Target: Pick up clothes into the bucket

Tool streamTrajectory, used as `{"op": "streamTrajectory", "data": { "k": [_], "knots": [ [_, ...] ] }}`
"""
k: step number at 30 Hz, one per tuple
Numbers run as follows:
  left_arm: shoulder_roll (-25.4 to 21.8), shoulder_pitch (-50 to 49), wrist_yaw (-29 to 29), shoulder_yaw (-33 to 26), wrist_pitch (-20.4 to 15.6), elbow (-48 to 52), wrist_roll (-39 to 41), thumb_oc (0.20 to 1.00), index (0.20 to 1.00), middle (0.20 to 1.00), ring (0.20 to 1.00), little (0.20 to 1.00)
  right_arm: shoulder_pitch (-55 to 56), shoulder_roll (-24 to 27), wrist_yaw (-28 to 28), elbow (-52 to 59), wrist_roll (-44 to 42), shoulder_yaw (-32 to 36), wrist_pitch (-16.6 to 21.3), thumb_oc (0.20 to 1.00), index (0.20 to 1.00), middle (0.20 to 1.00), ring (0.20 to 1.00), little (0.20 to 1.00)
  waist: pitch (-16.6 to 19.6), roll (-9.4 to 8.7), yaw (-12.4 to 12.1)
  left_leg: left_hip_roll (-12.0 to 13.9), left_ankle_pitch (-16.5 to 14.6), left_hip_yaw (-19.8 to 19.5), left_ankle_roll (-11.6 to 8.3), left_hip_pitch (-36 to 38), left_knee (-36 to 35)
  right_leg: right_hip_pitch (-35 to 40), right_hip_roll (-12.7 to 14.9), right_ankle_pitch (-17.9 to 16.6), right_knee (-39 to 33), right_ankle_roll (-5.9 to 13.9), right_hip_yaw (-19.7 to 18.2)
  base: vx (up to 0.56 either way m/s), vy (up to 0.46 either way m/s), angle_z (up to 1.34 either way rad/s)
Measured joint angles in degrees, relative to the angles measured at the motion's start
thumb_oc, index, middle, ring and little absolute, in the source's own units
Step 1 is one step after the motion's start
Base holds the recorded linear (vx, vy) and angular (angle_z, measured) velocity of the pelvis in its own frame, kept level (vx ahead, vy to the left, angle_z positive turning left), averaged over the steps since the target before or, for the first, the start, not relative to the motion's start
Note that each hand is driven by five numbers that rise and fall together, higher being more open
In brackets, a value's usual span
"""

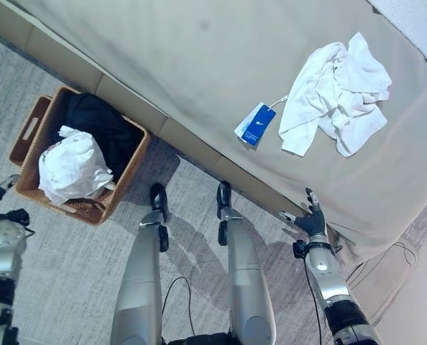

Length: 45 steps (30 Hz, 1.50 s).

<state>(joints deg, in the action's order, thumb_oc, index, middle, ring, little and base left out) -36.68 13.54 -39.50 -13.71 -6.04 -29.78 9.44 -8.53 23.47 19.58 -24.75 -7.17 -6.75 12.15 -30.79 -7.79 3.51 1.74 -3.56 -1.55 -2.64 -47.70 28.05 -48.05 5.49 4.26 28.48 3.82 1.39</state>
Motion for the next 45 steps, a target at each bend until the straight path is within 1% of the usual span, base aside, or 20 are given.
{"op": "streamTrajectory", "data": {
  "k": [1,2,3,4,7,9,11,13,14,15,18,20,23,25,27,30,36,41,43,45],
  "knots": [
    [4.0,-1.5,-1.2,-0.8,-1.9,4.4,1.6,1.0,1.0,1.0,1.0,1.0,0.0,0.0,1.2,2.4,0.1,0.8,0.1,1.0,1.0,1.0,1.0,1.0,0.0,0.43,0.0,-0.4,0.4,0.1,-0.03,0.8,-0.9,0.4,0.5,0.3,0.0,-0.07,0.0,-0.08,-0.005,0.11],
    [5.5,-2.2,-1.6,-0.6,-2.8,5.8,1.6,1.0,1.0,1.0,1.0,1.0,-0.2,0.0,1.8,3.1,0.4,1.1,0.5,1.0,1.0,1.0,1.0,1.0,0.0,0.43,0.0,-0.8,0.5,0.1,0.02,1.5,-1.5,0.8,0.9,0.7,0.1,-0.05,0.0,-0.01,-0.005,0.19],
    [7.0,-2.5,-2.3,0.3,-4.7,6.7,1.6,1.0,1.0,1.0,1.0,1.0,-0.2,0.0,3.0,4.5,1.1,1.9,0.7,1.0,1.0,1.0,1.0,1.0,0.1,0.67,-0.3,-1.3,1.8,0.1,-0.13,2.3,-2.5,1.3,1.4,0.7,0.4,0.04,0.1,-0.09,-0.001,0.19],
    [7.6,-2.5,-2.7,0.6,-5.5,7.0,1.6,1.0,1.0,1.0,1.0,1.0,-0.5,0.4,3.8,5.0,1.5,2.3,1.1,1.0,1.0,1.0,1.0,1.0,0.0,1.01,-0.2,-1.4,1.7,0.0,-0.2,3.0,-3.1,2.0,1.7,1.2,0.2,0.01,0.4,-0.02,-0.013,0.24],
    [9.5,-1.5,-1.5,5.4,-9.7,8.2,3.6,1.0,1.0,1.0,1.0,1.0,-4.0,1.8,7.3,7.8,4.2,5.7,1.8,1.0,1.0,1.0,1.0,1.0,0.0,2.77,-0.9,-2.6,3.9,0.4,0.21,5.1,-6.9,2.2,2.9,1.1,0.3,0.17,0.2,-0.01,-0.046,0.13],
    [10.4,-0.7,-0.2,8.0,-10.6,8.3,4.2,1.0,1.0,1.0,1.0,1.0,-5.3,2.6,8.2,8.6,5.0,6.6,2.5,1.0,1.0,1.0,1.0,1.0,0.0,4.0,-1.6,-2.8,4.2,0.4,0.19,6.2,-7.8,3.0,3.1,1.1,0.2,0.22,0.2,-0.01,-0.031,0.08],
    [11.2,-0.7,4.8,12.1,-12.4,8.0,6.4,1.0,1.0,1.0,1.0,1.0,-8.2,3.8,9.7,8.9,6.6,6.8,3.1,1.0,1.0,1.0,1.0,1.0,0.2,6.12,-1.3,-3.4,5.2,0.0,0.37,8.9,-10.6,4.8,3.7,1.2,-0.1,0.23,0.7,-0.01,-0.057,0.15],
    [13.5,-0.7,9.0,13.9,-14.3,7.6,9.3,1.0,1.0,1.0,1.0,1.0,-10.9,5.0,10.4,8.8,7.7,7.1,3.3,1.0,1.0,1.0,1.0,1.0,0.0,7.92,-1.7,-3.5,6.1,-0.1,0.27,10.3,-11.9,5.8,3.9,1.4,0.1,0.24,0.8,-0.01,-0.095,0.07],
    [14.0,-0.7,10.1,15.3,-14.5,7.1,10.1,1.0,1.0,1.0,1.0,1.0,-11.2,5.2,10.8,8.4,7.8,7.2,3.4,1.0,1.0,1.0,1.0,1.0,0.1,8.39,-1.5,-3.6,6.2,-0.2,0.31,10.6,-12.2,6.0,4.0,1.4,0.1,0.24,0.8,-0.01,-0.084,0.06],
    [15.1,-0.5,14.2,19.3,-15.1,4.2,11.1,1.0,1.0,1.0,1.0,1.0,-13.8,5.8,11.6,7.3,8.4,7.4,3.3,1.0,1.0,1.0,1.0,1.0,0.1,9.56,-1.6,-3.8,6.5,-0.2,0.44,11.7,-13.0,6.6,4.2,1.5,0.2,0.29,0.8,0.0,-0.073,0.03],
    [18.1,-1.6,19.4,25.8,-14.8,0.8,11.6,1.0,1.0,1.0,1.0,1.0,-19.0,7.3,13.8,4.5,10.0,8.9,3.3,1.0,1.0,1.0,1.0,1.0,0.0,11.08,-1.5,-3.9,7.1,-0.2,0.29,12.8,-13.9,7.1,4.3,1.7,0.5,0.3,0.7,0.0,-0.07,0.02],
    [20.0,-1.9,22.4,29.2,-14.6,-3.2,11.1,1.0,1.0,1.0,1.0,1.0,-22.5,9.1,15.9,0.5,10.8,9.1,3.2,1.0,1.0,1.0,1.0,1.0,0.0,11.6,-2.5,-4.0,7.6,-0.2,0.17,14.0,-14.9,7.3,4.5,2.4,1.6,0.03,0.7,-0.01,-0.108,0.06],
    [20.8,-2.3,23.3,31.2,-14.8,-9.0,7.3,1.0,1.0,1.0,1.0,1.0,-24.5,12.7,17.3,-6.0,11.6,8.9,2.7,1.0,1.0,1.0,1.0,1.0,0.1,12.0,-3.2,-4.2,8.2,-0.6,-0.02,15.3,-15.9,7.4,4.8,3.5,3.1,-0.37,0.8,-0.01,-0.122,0.12],
    [21.7,-3.0,23.7,30.9,-14.3,-13.9,5.6,1.0,1.0,1.0,1.0,1.0,-25.4,15.7,17.9,-10.1,11.6,8.8,2.4,1.0,1.0,1.0,1.0,1.0,0.1,12.6,-4.5,-4.2,9.2,-0.9,-0.44,16.2,-17.4,7.4,4.8,4.2,4.1,-0.42,1.0,-0.03,-0.129,0.13],
    [21.9,-4.9,23.6,30.9,-14.0,-17.6,3.6,1.0,1.0,1.0,1.0,1.0,-26.3,18.5,18.4,-13.5,11.6,8.7,2.0,1.0,1.0,1.0,1.0,1.0,0.2,13.74,-4.3,-4.2,10.0,-2.0,-0.96,16.7,-19.1,7.3,4.9,4.9,4.8,-0.8,1.8,-0.03,-0.123,0.19],
    [21.9,-9.1,23.1,31.3,-13.4,-17.4,0.2,1.0,1.0,1.0,1.0,1.0,-27.4,22.1,19.3,-18.9,11.8,8.4,0.5,1.0,1.0,1.0,1.0,1.0,0.2,14.86,-4.5,-3.9,11.1,-3.2,-0.6,17.2,-21.7,6.0,4.9,6.3,7.0,-1.65,2.6,-0.02,-0.097,0.18],
    [22.1,-10.5,23.0,34.5,-13.3,-15.5,-1.0,1.0,1.0,1.0,1.0,1.0,-33.9,26.7,20.0,-29.7,12.1,5.5,-2.2,1.0,1.0,1.0,1.0,1.0,0.5,16.45,-4.8,-3.7,12.1,-3.5,-0.51,17.0,-23.6,3.5,4.8,7.7,10.0,-2.98,3.2,-0.01,-0.048,0.06],
    [22.7,-8.7,22.3,36.2,-13.8,-10.7,0.5,1.0,1.0,1.0,1.0,1.0,-43.1,31.5,19.0,-35.2,10.9,-3.2,-2.7,1.0,1.0,1.0,1.0,1.0,1.0,17.32,-4.5,-3.8,13.0,-3.4,-1.76,13.6,-23.2,-1.3,4.8,8.2,12.5,-3.34,2.5,-0.02,-0.037,-0.03],
    [22.3,-8.0,21.9,37.3,-13.9,-9.3,1.4,1.0,1.0,1.0,1.0,1.0,-47.2,31.9,16.7,-40.7,10.2,-7.9,-3.3,1.0,1.0,1.0,1.0,1.0,1.1,17.36,-4.6,-3.8,13.7,-3.5,-2.78,12.1,-22.5,-2.8,4.9,8.3,13.5,-3.69,2.6,-0.02,-0.042,0.06],
    [22.4,-7.9,21.9,37.8,-14.2,-7.1,1.6,1.0,1.0,1.0,1.0,1.0,-49.9,31.8,14.3,-44.7,9.1,-10.2,-3.9,1.0,1.0,1.0,1.0,1.0,1.1,17.41,-5.2,-3.7,13.7,-3.6,-2.78,10.4,-22.0,-4.5,4.9,8.2,14.1,-3.81,2.8,-0.02,-0.032,0.05]
  ]
}}
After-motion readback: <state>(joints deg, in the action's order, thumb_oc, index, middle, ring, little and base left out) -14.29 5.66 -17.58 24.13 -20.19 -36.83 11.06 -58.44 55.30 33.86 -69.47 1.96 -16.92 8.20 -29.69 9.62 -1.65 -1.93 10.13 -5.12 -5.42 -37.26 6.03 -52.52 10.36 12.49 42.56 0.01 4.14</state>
